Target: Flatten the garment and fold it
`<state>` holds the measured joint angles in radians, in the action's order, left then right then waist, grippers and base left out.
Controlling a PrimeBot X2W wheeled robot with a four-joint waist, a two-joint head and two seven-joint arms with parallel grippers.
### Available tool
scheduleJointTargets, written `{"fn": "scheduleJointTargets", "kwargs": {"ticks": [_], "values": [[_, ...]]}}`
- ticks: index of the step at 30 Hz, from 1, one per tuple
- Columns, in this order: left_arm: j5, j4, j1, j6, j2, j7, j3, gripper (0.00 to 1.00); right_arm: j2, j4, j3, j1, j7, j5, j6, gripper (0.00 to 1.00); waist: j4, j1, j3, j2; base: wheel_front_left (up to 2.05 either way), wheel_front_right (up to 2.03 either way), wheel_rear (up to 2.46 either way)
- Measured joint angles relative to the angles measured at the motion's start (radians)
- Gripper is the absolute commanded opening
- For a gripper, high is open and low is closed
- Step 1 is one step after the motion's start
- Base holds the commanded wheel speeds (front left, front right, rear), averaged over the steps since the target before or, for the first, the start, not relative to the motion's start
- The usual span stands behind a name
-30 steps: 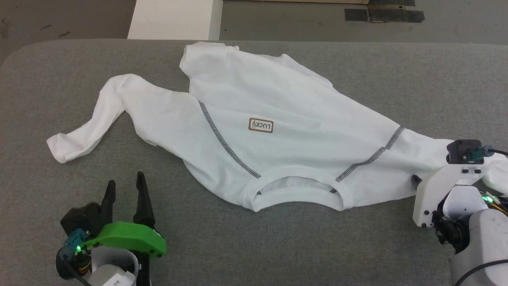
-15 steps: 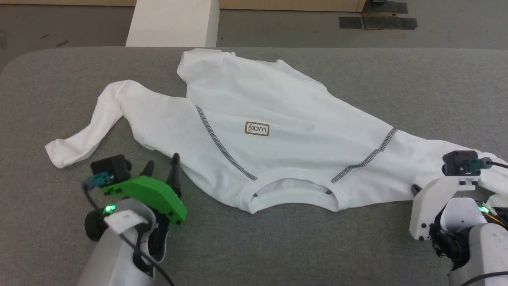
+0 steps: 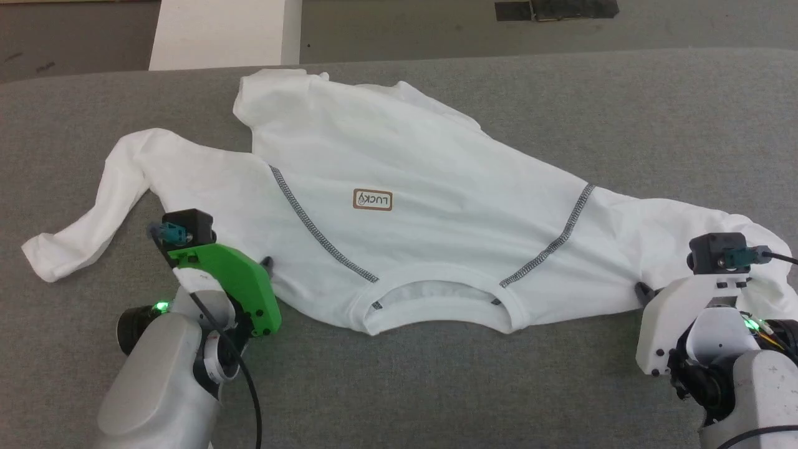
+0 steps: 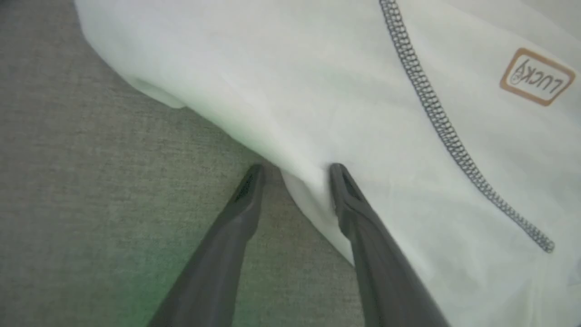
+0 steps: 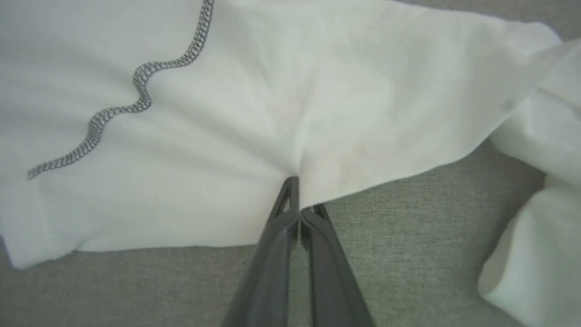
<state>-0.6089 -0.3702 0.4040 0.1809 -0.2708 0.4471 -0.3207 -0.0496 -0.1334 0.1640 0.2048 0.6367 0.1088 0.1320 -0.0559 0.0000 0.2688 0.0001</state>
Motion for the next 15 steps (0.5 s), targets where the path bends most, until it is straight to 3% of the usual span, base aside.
{"fn": "scheduleJointTargets", "kwargs": {"ticks": [9, 15], "values": [[-0.09, 0.053, -0.06, -0.041, 0.04, -0.129, 0.07, 0.0, 0.0, 0.034, 0.022, -0.002, -0.061, 0.058, 0.0, 0.0, 0.013, 0.0, -0.024, 0.0, 0.0, 0.0, 0.0], [-0.107, 0.221, -0.053, -0.066, 0.022, -0.218, 0.126, 0.0, 0.0, 0.158, 0.033, 0.02, -0.1, 0.243, 0.0, 0.0, 0.031, 0.0, -0.072, 0.0, 0.0, 0.0, 0.0]]}}
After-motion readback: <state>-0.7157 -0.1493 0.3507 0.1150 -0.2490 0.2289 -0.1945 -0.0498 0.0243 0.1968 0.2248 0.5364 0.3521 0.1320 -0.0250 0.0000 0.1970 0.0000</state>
